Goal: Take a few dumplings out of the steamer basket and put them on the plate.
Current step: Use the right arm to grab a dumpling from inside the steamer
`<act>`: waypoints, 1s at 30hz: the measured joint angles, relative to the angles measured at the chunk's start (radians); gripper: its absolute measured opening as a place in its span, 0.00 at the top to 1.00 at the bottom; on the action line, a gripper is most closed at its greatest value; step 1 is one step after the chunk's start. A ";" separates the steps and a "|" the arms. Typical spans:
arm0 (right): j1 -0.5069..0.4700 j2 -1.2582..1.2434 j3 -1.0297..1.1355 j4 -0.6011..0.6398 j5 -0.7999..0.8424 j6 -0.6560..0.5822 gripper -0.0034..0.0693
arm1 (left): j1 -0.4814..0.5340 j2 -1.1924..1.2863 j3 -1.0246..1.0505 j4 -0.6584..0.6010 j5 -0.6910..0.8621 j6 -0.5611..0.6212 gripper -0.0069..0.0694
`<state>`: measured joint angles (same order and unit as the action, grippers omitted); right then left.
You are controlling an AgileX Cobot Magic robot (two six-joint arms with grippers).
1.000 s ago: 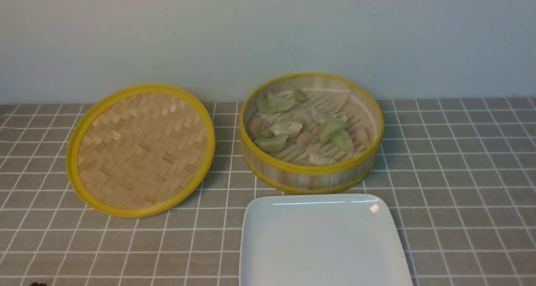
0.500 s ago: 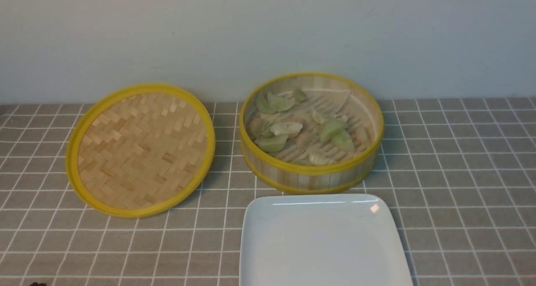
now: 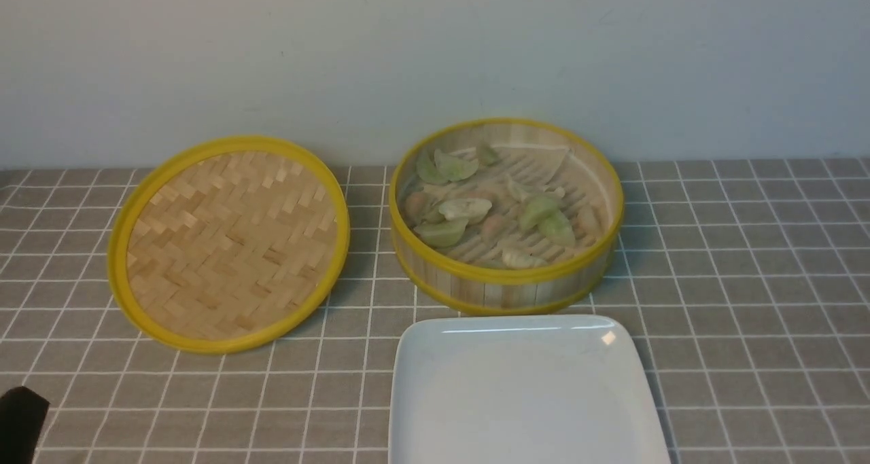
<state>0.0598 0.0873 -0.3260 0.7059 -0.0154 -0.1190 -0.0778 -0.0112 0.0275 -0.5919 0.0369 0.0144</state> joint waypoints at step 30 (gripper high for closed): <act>0.182 1.688 -1.453 -0.483 1.264 -0.010 0.94 | -0.006 1.160 -1.032 0.077 1.035 0.274 0.93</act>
<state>0.2421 1.7752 -1.7794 0.2226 1.2487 -0.1294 -0.0836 1.1484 -1.0042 -0.5147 1.0717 0.2883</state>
